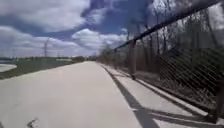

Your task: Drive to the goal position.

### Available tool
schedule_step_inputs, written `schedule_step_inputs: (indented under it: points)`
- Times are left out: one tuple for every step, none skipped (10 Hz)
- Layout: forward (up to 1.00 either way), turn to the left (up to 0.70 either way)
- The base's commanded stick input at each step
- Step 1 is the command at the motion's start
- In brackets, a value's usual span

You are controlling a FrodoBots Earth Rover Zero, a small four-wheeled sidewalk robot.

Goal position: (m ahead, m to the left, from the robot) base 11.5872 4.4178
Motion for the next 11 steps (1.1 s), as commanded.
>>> schedule_step_inputs:
  points:
    - [1.00, 0.19]
    - [1.00, 0.27]
    - [1.00, 0.04]
    - [1.00, 0.00]
    - [1.00, 0.00]
    - [1.00, 0.00]
    - [1.00, 0.00]
    - [1.00, 0.00]
    - [1.00, 0.00]
    - [1.00, 0.00]
    - [1.00, 0.00]
